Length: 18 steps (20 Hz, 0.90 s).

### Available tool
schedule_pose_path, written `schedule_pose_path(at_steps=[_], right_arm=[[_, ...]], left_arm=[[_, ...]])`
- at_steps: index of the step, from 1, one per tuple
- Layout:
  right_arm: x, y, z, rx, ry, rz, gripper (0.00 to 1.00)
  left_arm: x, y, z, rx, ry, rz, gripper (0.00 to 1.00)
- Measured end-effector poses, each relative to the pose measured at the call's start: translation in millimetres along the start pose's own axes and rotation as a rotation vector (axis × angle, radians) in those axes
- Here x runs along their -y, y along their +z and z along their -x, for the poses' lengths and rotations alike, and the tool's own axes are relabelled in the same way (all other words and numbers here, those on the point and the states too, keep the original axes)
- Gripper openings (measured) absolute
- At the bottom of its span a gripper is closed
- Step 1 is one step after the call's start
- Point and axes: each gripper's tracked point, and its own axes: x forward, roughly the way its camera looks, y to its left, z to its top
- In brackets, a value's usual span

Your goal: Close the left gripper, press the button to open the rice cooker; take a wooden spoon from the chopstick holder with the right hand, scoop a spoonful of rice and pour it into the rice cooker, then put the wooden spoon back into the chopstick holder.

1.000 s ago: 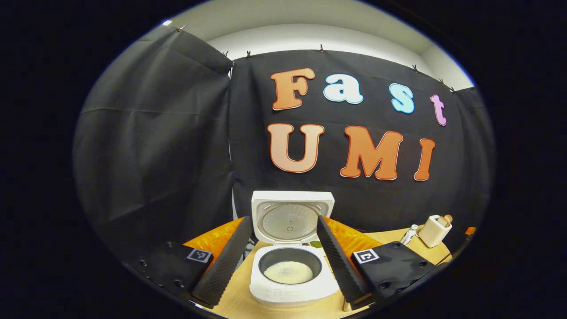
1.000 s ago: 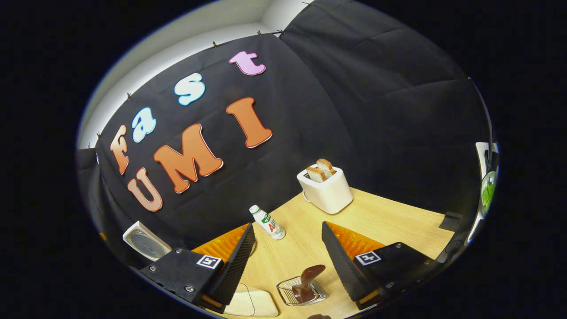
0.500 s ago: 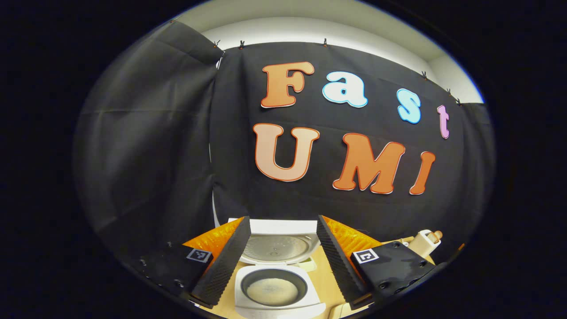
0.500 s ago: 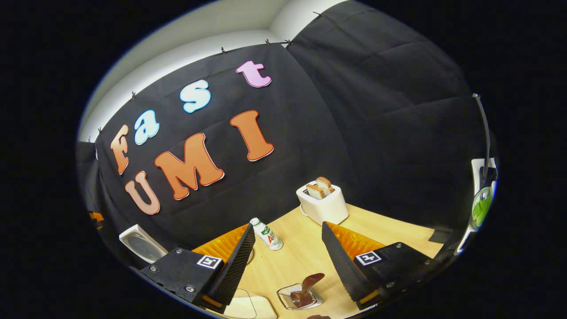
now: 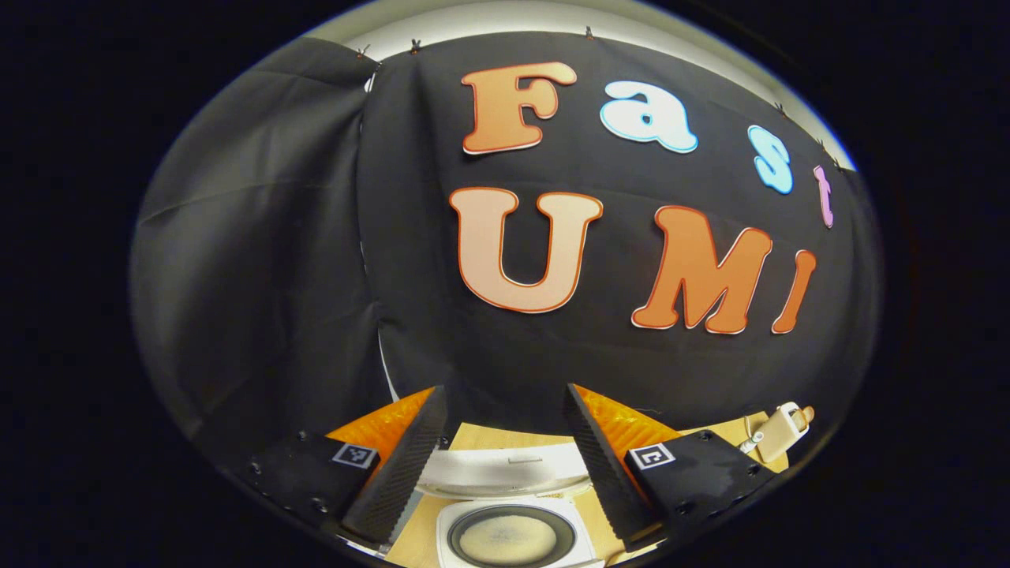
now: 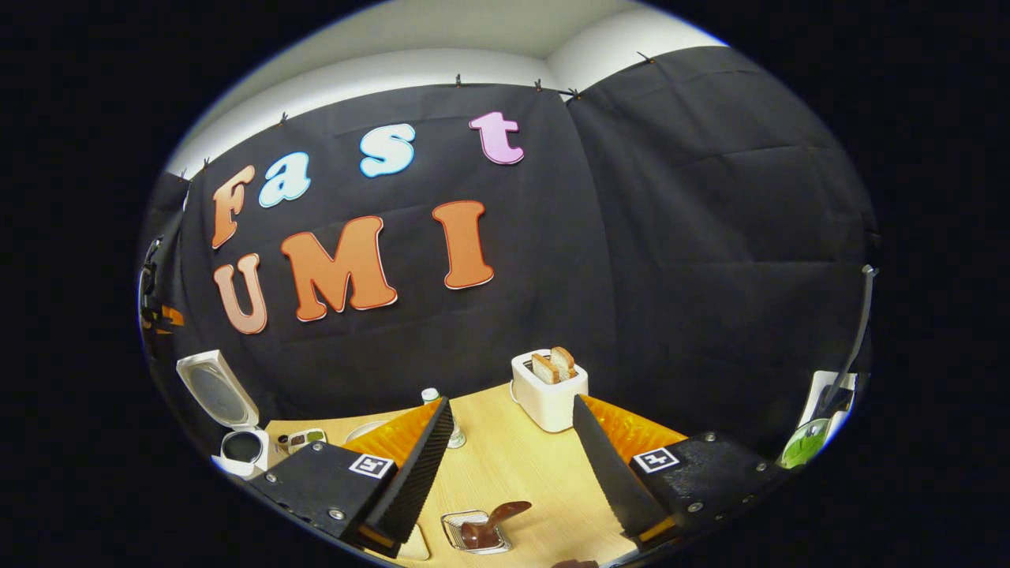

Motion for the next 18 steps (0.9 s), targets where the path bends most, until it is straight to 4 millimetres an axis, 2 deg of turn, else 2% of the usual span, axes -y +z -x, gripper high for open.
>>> schedule_pose_path(at_steps=[4, 7, 9, 12, 13, 18], right_arm=[[7, -2, 2, -0.011, -0.019, 0.045, 0.95], [13, -1, 4, -0.021, -0.030, 0.067, 0.95], [16, -3, 5, -0.028, -0.032, 0.061, 0.95], [8, -9, 0, -0.054, -0.006, 0.035, 0.95], [5, -10, -2, -0.056, 0.002, 0.033, 0.95], [-18, -12, -7, -0.060, 0.061, 0.030, 0.95]], left_arm=[[13, -26, -53, -0.129, -0.009, -0.061, 1.00], [12, -41, -70, -0.187, -0.003, -0.051, 1.00], [13, -56, -73, -0.223, -0.012, -0.004, 1.00], [7, -80, -69, -0.281, 0.016, 0.044, 1.00], [3, -81, -68, -0.272, 0.018, 0.042, 1.00], [9, -95, -42, -0.278, -0.005, 0.034, 1.00]])
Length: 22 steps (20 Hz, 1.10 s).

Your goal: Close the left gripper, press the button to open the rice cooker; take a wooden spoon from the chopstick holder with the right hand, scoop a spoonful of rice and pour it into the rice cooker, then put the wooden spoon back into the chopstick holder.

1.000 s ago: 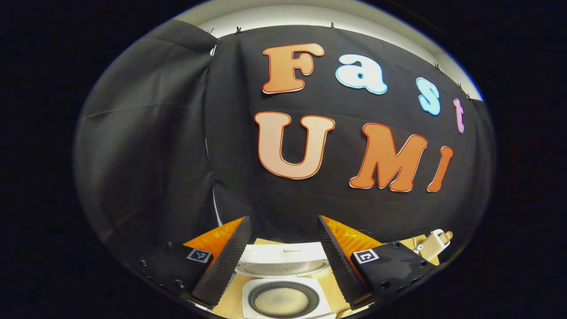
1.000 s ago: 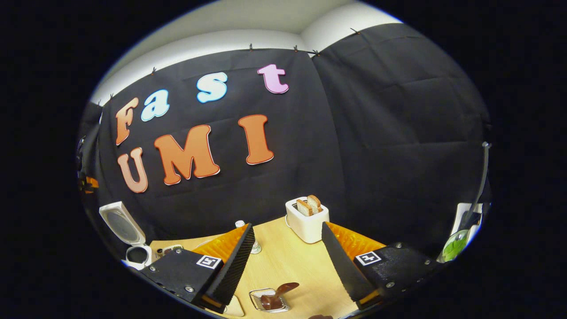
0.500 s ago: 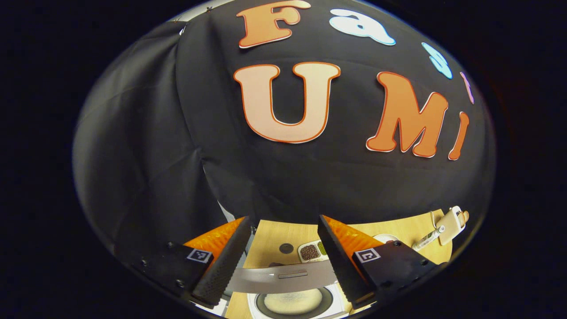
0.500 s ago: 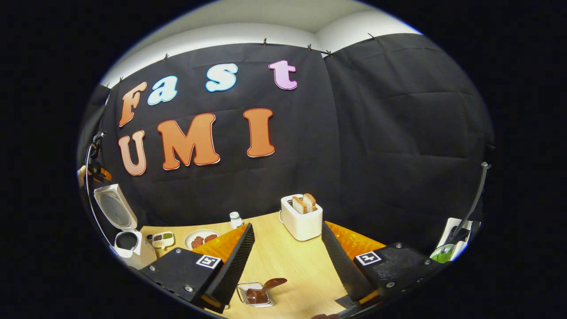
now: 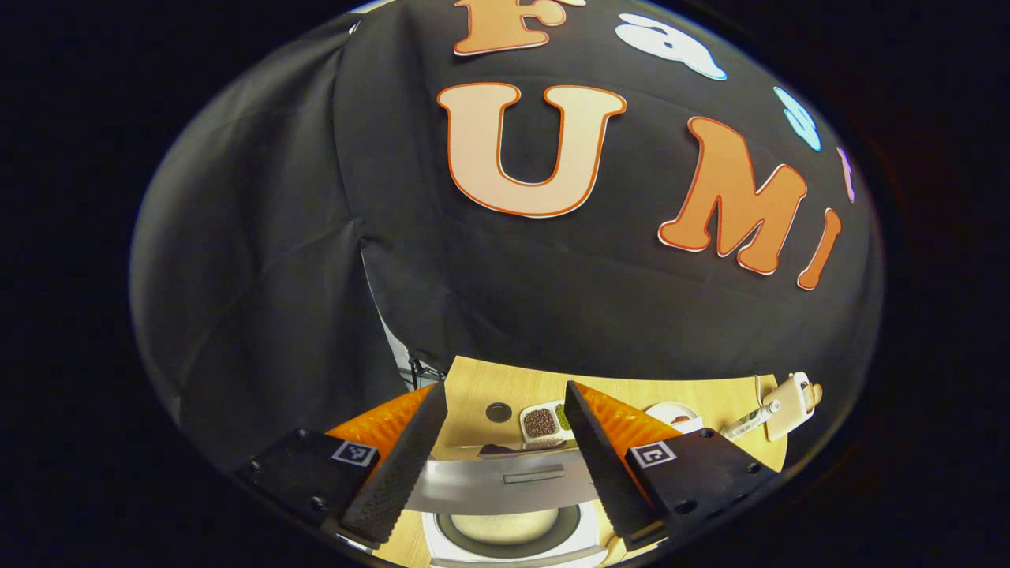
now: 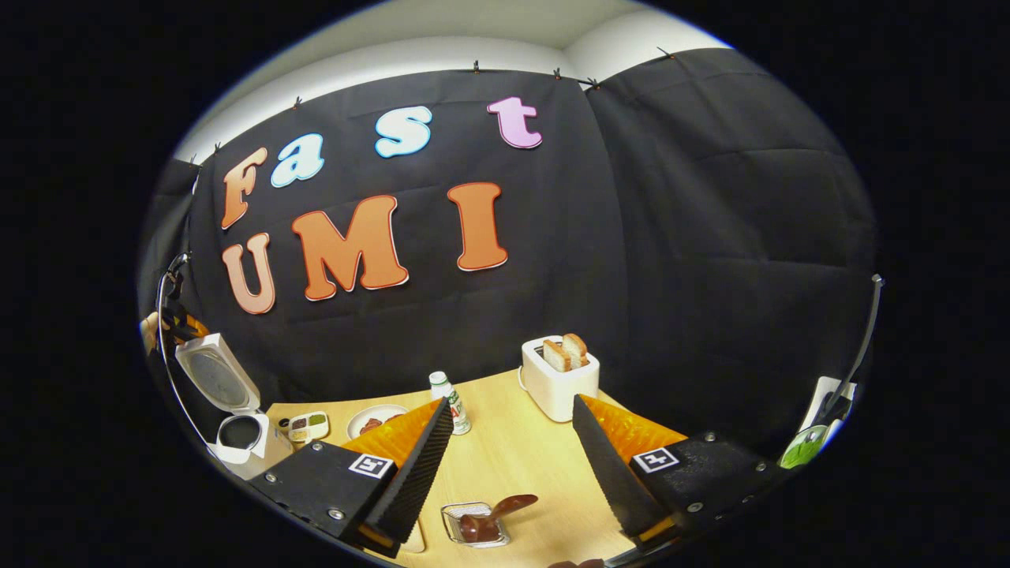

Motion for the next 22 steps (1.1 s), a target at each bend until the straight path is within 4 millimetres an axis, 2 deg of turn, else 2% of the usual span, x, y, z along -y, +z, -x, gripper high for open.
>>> schedule_pose_path(at_steps=[3, 6, 9, 11, 16, 22], right_arm=[[-4, 6, -3, 0.016, 0.020, 0.047, 0.95], [-9, 16, 0, 0.030, 0.045, 0.083, 0.95], [-8, 27, 4, 0.045, 0.073, 0.085, 0.95], [-5, 29, 6, 0.051, 0.083, 0.080, 0.95], [-1, 14, 16, 0.019, 0.099, 0.080, 0.95], [-3, -1, 23, -0.016, 0.115, 0.082, 0.95]], left_arm=[[3, -25, 21, -0.005, -0.008, 0.002, 1.00], [8, -59, 41, -0.026, -0.017, 0.012, 1.00], [12, -104, 54, -0.067, -0.025, 0.021, 1.00], [17, -136, 55, -0.099, -0.032, 0.022, 1.00], [16, -187, 64, -0.123, -0.026, 0.017, 1.00], [14, -222, 70, -0.131, -0.028, 0.033, 1.00]])
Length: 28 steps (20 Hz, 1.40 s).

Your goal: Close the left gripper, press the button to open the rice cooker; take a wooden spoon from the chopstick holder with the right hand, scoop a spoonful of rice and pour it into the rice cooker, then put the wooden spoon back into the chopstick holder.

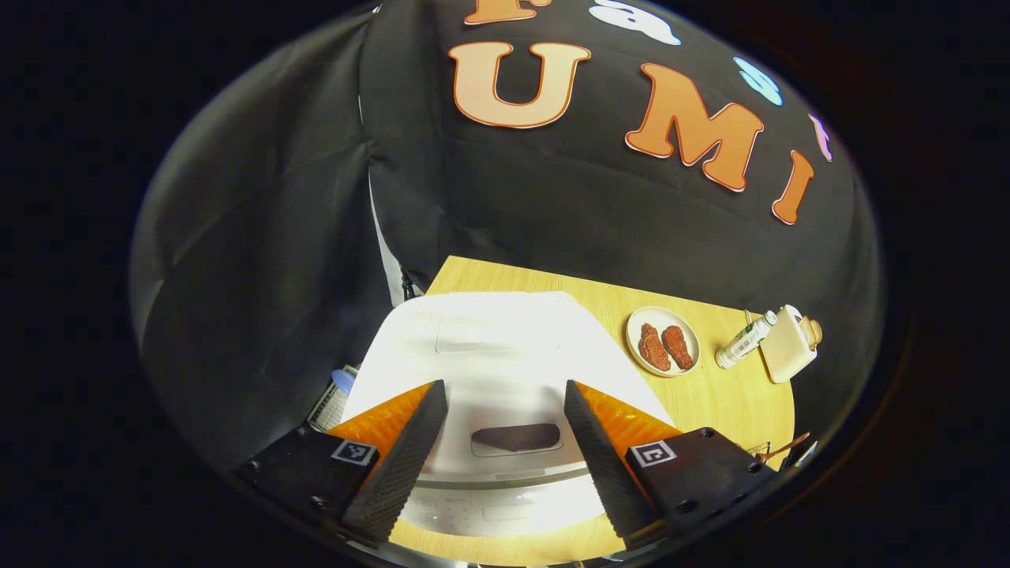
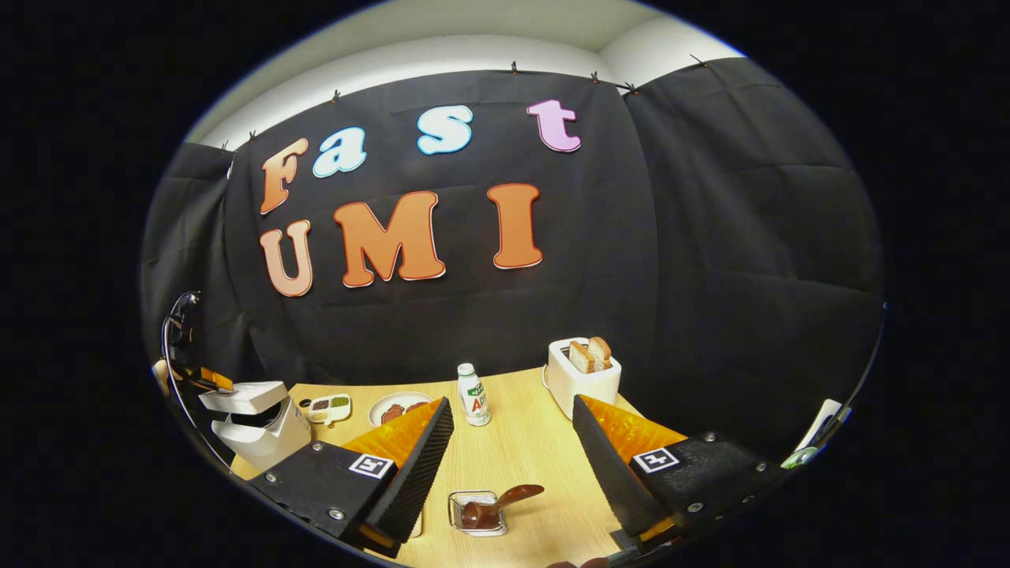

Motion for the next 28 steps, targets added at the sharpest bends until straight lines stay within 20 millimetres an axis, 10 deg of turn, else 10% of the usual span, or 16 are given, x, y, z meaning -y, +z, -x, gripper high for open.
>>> schedule_pose_path(at_steps=[16, 23, 28], right_arm=[[-21, -22, -8, -0.057, 0.041, 0.008, 0.95], [-33, -31, -13, -0.074, 0.060, 0.019, 0.95], [-43, -20, -16, -0.055, 0.071, 0.002, 0.95]], left_arm=[[-19, -72, -19, -0.006, 0.077, -0.097, 1.00], [-15, -60, -12, 0.016, 0.065, -0.106, 1.00], [-8, 9, 28, 0.192, 0.056, -0.077, 1.00]])
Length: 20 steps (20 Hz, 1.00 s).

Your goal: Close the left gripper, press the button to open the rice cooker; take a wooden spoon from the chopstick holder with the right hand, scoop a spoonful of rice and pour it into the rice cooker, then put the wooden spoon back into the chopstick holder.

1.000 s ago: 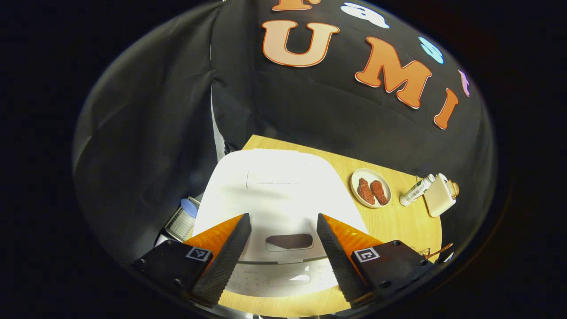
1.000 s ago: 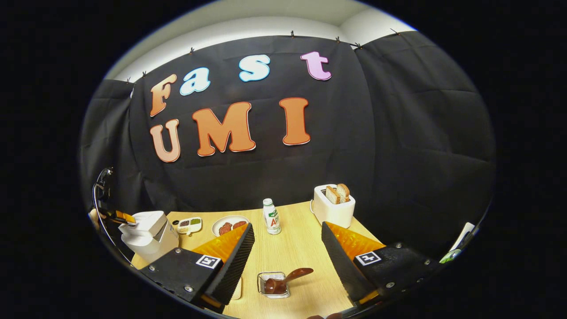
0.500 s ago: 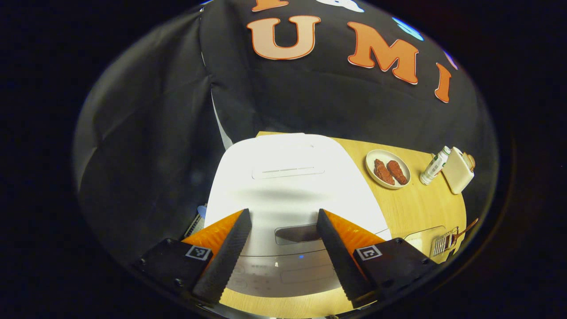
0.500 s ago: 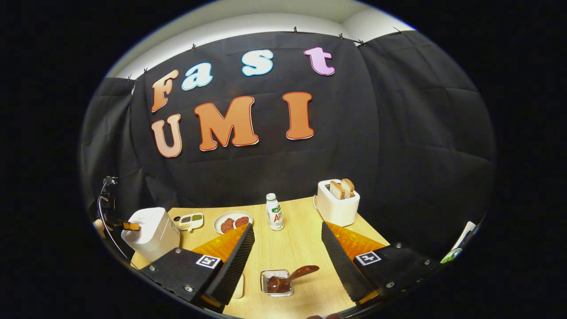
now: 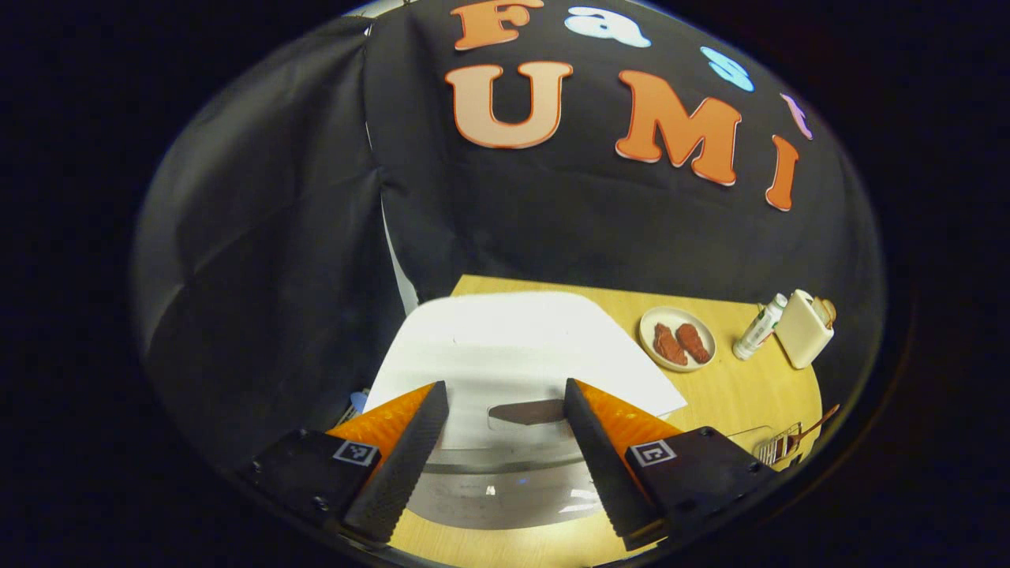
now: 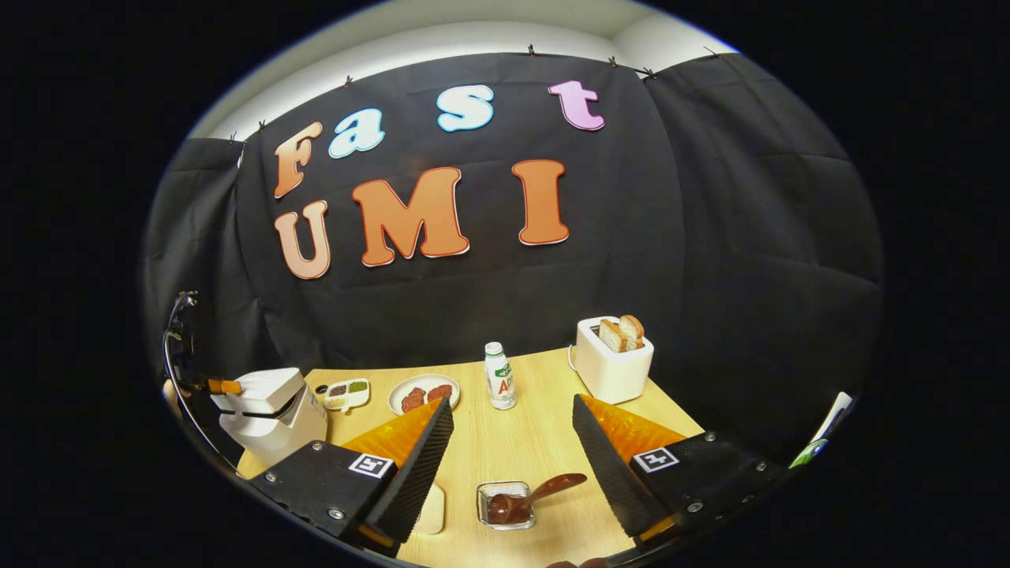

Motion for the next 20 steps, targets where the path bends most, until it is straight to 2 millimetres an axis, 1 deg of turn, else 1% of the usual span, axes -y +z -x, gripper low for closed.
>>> schedule_pose_path(at_steps=[1, 2, 3, 4, 5, 6, 8, 9, 10, 12, 15, 17, 20], right_arm=[[-1, 3, 0, 0.007, 0.000, 0.004, 0.95], [-2, 4, 0, 0.011, 0.001, 0.006, 0.95], [-4, 4, 0, 0.010, 0.003, 0.003, 0.95], [-5, 3, 0, 0.009, 0.006, -0.002, 0.95], [-6, 2, 1, 0.009, 0.008, -0.004, 0.95], [-5, 1, 0, 0.008, 0.007, -0.004, 0.95], [-2, -4, -1, -0.003, -0.002, 0.000, 0.95], [0, -5, -2, -0.008, -0.003, -0.003, 0.95], [1, -5, -2, -0.009, -0.005, -0.011, 0.95], [0, -9, -4, -0.017, 0.004, -0.037, 0.95], [-8, -14, -7, -0.022, 0.025, -0.073, 0.95], [-15, -21, -6, -0.040, 0.044, -0.083, 0.95], [-16, -20, -3, -0.030, 0.041, -0.049, 0.95]], left_arm=[[-4, 12, 3, 0.016, -0.007, 0.014, 1.00], [-6, 13, 4, -0.003, -0.014, 0.022, 1.00], [-6, 2, 1, -0.057, -0.019, 0.021, 1.00], [-5, -19, -7, -0.133, -0.027, 0.015, 1.00], [-4, -39, -10, -0.193, -0.033, 0.001, 1.00], [-1, -53, -14, -0.228, -0.041, -0.004, 1.00], [3, -75, -17, -0.262, -0.047, -0.019, 1.00], [3, -81, -17, -0.271, -0.048, -0.025, 1.00], [4, -86, -13, -0.292, -0.050, -0.030, 1.00], [6, -92, -13, -0.317, -0.067, -0.054, 1.00], [16, -87, -19, -0.293, -0.093, -0.079, 1.00], [18, -82, -23, -0.270, -0.068, -0.081, 1.00], [19, -81, -14, -0.225, -0.036, -0.064, 1.00]])
